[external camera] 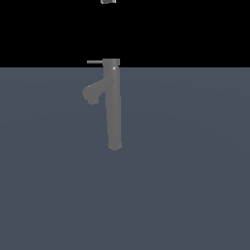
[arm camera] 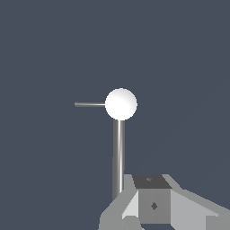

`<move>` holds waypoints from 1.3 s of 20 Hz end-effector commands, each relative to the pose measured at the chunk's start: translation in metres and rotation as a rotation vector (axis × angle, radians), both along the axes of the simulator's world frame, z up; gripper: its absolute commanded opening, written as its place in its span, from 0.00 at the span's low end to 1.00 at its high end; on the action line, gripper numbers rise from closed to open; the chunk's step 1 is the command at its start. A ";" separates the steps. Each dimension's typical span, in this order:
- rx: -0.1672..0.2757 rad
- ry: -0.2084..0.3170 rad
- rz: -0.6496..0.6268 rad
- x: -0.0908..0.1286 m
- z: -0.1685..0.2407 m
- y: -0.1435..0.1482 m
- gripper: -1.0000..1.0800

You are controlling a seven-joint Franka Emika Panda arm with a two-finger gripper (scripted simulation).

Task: Turn on the faucet by rotating a designated handle.

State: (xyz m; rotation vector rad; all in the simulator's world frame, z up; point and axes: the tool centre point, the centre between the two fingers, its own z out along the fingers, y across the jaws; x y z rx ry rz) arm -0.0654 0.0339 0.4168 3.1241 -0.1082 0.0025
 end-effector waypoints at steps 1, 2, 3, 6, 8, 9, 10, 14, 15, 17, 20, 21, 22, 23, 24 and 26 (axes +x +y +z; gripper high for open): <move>0.000 -0.001 -0.003 0.020 -0.015 0.007 0.00; 0.000 -0.001 -0.004 0.027 -0.022 0.010 0.00; 0.001 -0.001 -0.005 0.034 -0.028 0.013 0.00; 0.003 0.000 -0.008 0.055 -0.049 0.022 0.00; 0.004 0.000 -0.010 0.067 -0.062 0.028 0.00; 0.005 0.000 -0.011 0.072 -0.068 0.030 0.00; 0.007 0.000 -0.012 0.077 -0.074 0.033 0.00; 0.011 0.000 -0.016 0.092 -0.094 0.041 0.00; 0.012 0.000 -0.016 0.095 -0.098 0.043 0.00; 0.013 0.001 -0.017 0.100 -0.105 0.045 0.00; 0.015 0.001 -0.019 0.104 -0.113 0.048 0.00; 0.015 0.001 -0.019 0.105 -0.114 0.049 0.00; 0.015 0.001 -0.019 0.106 -0.115 0.050 0.00; 0.015 0.001 -0.019 0.107 -0.116 0.050 0.00; 0.015 0.001 -0.019 0.107 -0.116 0.050 0.00; 0.015 0.001 -0.019 0.107 -0.116 0.050 0.00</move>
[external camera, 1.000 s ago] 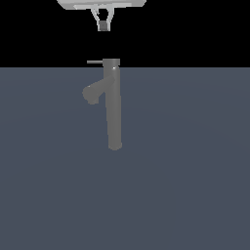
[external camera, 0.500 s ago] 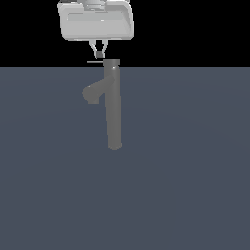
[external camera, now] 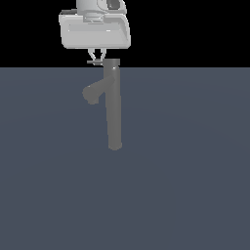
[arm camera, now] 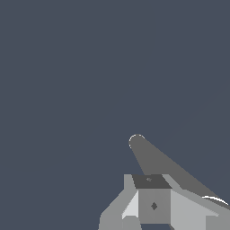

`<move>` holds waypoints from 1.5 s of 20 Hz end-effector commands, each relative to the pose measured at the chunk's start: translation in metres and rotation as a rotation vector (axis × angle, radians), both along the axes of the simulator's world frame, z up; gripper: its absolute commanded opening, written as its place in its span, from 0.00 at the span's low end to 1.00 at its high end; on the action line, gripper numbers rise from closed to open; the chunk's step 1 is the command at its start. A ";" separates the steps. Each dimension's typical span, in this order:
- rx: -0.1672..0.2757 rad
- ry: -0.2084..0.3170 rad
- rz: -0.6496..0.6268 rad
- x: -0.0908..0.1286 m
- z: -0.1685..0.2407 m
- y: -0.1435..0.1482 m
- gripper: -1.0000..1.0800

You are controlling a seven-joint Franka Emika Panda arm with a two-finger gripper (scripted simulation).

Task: Turn on the faucet by rotating a designated handle.

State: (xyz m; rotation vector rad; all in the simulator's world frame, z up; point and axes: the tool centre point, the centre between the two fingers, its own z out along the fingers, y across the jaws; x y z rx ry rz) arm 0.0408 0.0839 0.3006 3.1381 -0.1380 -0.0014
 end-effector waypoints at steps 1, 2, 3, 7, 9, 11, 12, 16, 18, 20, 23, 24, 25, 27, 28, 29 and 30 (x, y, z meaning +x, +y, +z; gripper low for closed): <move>0.000 -0.001 0.000 0.001 0.000 0.000 0.00; 0.000 0.000 0.000 0.000 0.000 0.000 0.00; 0.000 0.000 0.000 -0.003 0.000 0.001 0.00; 0.000 0.000 0.000 -0.015 0.000 0.006 0.00; 0.000 0.000 0.000 -0.021 0.000 0.008 0.00; 0.000 0.000 0.000 -0.028 0.000 0.011 0.00; 0.000 0.000 0.000 -0.031 0.000 0.012 0.00; 0.000 -0.001 -0.001 -0.041 0.000 0.016 0.00; 0.001 -0.009 -0.008 -0.036 0.000 0.009 0.00; 0.001 -0.008 -0.007 -0.042 0.000 0.007 0.00; 0.001 -0.006 -0.006 -0.052 0.000 0.006 0.00; 0.001 -0.006 -0.005 -0.055 0.000 0.005 0.00; 0.001 -0.006 -0.005 -0.058 0.000 0.004 0.00; 0.001 -0.005 -0.004 -0.064 0.000 0.003 0.00; 0.001 -0.004 -0.003 -0.068 0.000 0.002 0.00; 0.001 -0.004 -0.003 -0.071 0.000 0.001 0.00; 0.001 -0.003 -0.003 -0.074 0.000 0.000 0.00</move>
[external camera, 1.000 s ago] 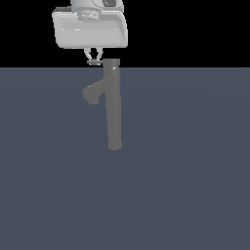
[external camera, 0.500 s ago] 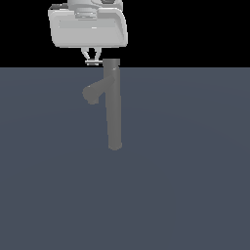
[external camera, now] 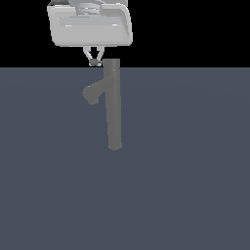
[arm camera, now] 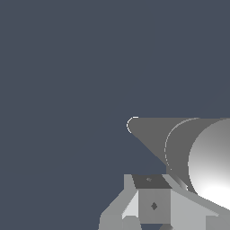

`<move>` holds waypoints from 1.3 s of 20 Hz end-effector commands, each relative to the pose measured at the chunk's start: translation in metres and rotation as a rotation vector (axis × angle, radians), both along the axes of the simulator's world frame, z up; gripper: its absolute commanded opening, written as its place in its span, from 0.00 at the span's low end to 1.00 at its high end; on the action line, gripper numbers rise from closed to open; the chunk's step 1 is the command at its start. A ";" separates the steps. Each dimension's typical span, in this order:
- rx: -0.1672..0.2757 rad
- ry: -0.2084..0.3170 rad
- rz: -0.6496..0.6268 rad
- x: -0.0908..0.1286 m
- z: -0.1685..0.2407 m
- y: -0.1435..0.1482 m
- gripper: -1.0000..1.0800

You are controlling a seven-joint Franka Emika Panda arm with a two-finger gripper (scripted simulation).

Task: Turn on the faucet by rotating a designated handle.

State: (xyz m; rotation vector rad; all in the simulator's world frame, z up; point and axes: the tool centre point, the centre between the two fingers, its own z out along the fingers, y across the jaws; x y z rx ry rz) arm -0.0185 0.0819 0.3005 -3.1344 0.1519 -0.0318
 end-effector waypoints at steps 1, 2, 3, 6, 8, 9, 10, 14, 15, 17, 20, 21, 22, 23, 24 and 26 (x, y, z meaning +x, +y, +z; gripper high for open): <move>-0.002 0.019 0.007 -0.018 0.000 0.002 0.00; -0.002 0.019 0.007 -0.021 0.000 0.001 0.00; -0.002 0.019 0.007 -0.025 0.000 0.000 0.00; -0.001 0.008 0.002 -0.017 -0.001 -0.004 0.00; -0.001 0.010 0.003 -0.022 -0.001 -0.011 0.00; -0.001 0.011 0.003 -0.025 -0.001 -0.015 0.00; -0.001 0.012 0.004 -0.027 -0.001 -0.018 0.00; -0.002 0.017 0.006 -0.037 0.000 -0.033 0.00; -0.002 0.018 0.007 -0.040 0.000 -0.037 0.00; -0.002 0.020 0.008 -0.045 0.000 -0.045 0.00; 0.000 0.012 0.034 -0.037 -0.001 -0.032 0.00; 0.000 0.013 0.031 -0.036 -0.001 -0.039 0.00; -0.001 0.014 0.028 -0.034 -0.001 -0.046 0.00; -0.001 0.015 0.025 -0.033 -0.001 -0.053 0.00; -0.001 0.016 0.022 -0.031 -0.001 -0.060 0.00; -0.002 0.018 0.016 -0.028 0.000 -0.074 0.00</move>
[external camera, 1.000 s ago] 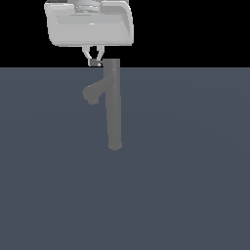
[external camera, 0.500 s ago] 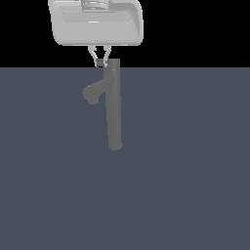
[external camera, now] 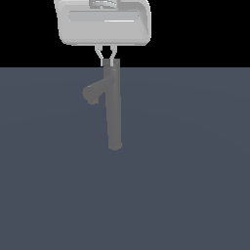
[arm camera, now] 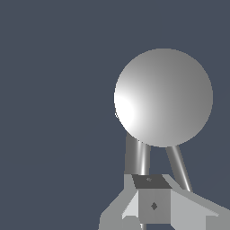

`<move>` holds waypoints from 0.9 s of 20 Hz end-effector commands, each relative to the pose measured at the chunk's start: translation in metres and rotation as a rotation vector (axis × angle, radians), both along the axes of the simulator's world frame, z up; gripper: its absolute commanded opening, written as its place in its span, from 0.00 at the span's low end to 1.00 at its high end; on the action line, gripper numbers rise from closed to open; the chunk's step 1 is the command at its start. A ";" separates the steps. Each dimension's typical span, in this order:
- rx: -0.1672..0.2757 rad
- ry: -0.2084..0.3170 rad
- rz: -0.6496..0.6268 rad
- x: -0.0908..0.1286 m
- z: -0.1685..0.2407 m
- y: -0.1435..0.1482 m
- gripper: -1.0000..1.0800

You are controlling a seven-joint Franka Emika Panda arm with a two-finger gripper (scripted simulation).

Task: Turn on the faucet by rotating a designated handle.

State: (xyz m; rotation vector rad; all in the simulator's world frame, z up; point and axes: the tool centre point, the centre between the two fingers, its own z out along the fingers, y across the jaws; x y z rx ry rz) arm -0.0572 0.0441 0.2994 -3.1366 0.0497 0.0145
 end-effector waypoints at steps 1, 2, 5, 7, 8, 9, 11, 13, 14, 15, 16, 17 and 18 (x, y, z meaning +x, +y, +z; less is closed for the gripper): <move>-0.004 -0.011 -0.052 0.012 0.001 -0.043 0.00; -0.005 -0.010 -0.055 0.013 0.001 -0.049 0.00; 0.000 0.004 -0.004 0.007 0.000 -0.016 0.00; 0.000 0.002 -0.011 0.014 0.000 -0.023 0.00; -0.001 0.001 -0.014 0.017 0.000 -0.026 0.00; -0.001 0.001 -0.017 0.021 0.000 -0.029 0.00; -0.002 -0.001 -0.024 0.027 0.000 -0.035 0.00; -0.002 -0.003 -0.030 0.034 0.000 -0.042 0.00; -0.003 -0.003 -0.033 0.037 0.000 -0.045 0.00; -0.003 -0.004 -0.036 0.040 0.001 -0.048 0.00; -0.003 -0.005 -0.040 0.044 0.001 -0.051 0.00; -0.004 -0.006 -0.043 0.047 0.001 -0.054 0.00; -0.004 -0.006 -0.046 0.050 0.001 -0.057 0.00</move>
